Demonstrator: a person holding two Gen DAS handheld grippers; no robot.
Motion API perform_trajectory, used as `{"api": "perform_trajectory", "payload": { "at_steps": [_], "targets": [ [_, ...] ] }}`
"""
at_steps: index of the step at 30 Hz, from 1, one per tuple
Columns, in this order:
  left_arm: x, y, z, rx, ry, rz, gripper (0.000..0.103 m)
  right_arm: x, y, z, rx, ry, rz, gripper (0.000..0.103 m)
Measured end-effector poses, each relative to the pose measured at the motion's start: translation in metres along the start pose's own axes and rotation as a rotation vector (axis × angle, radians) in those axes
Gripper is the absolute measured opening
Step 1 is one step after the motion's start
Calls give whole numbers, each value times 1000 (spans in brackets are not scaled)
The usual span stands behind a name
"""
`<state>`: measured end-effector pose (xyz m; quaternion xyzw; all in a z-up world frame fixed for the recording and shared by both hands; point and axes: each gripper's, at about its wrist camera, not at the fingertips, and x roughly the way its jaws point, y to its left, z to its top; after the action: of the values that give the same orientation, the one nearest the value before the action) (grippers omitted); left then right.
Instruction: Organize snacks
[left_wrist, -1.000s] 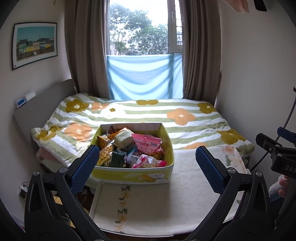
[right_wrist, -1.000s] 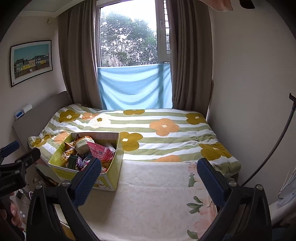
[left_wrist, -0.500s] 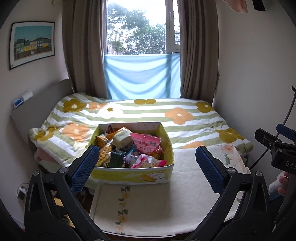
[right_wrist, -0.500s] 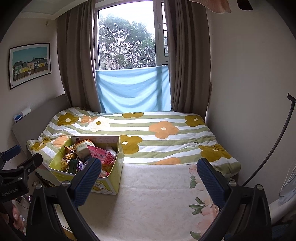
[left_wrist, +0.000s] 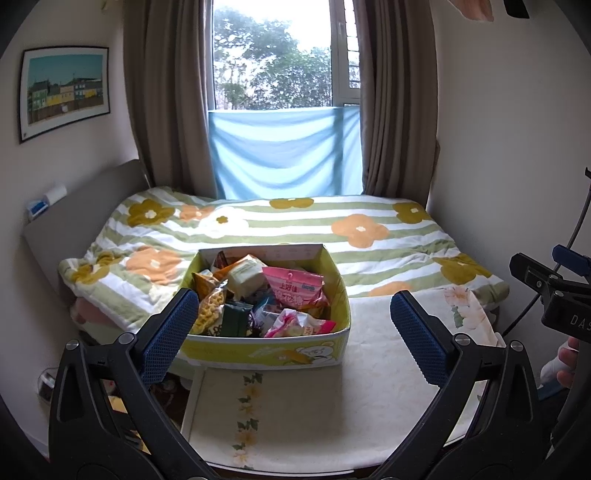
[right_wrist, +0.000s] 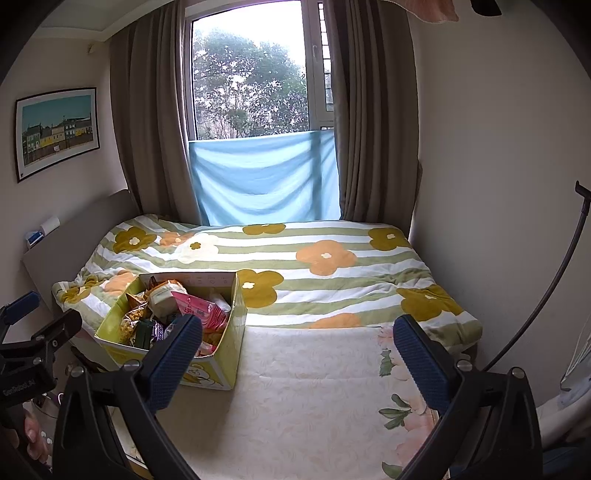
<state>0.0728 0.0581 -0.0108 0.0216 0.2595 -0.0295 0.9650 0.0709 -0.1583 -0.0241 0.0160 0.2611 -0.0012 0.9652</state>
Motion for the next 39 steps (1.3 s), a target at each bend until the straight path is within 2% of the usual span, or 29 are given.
{"api": "perform_trajectory", "payload": {
  "at_steps": [30,39],
  "targets": [
    [11,-4,-1,-19,27,5,103,7,5,-1,0,16,-2,103],
    [15,-16,-5,3,4,72,103,15,5,-7,-9,36,19,103]
  ]
}}
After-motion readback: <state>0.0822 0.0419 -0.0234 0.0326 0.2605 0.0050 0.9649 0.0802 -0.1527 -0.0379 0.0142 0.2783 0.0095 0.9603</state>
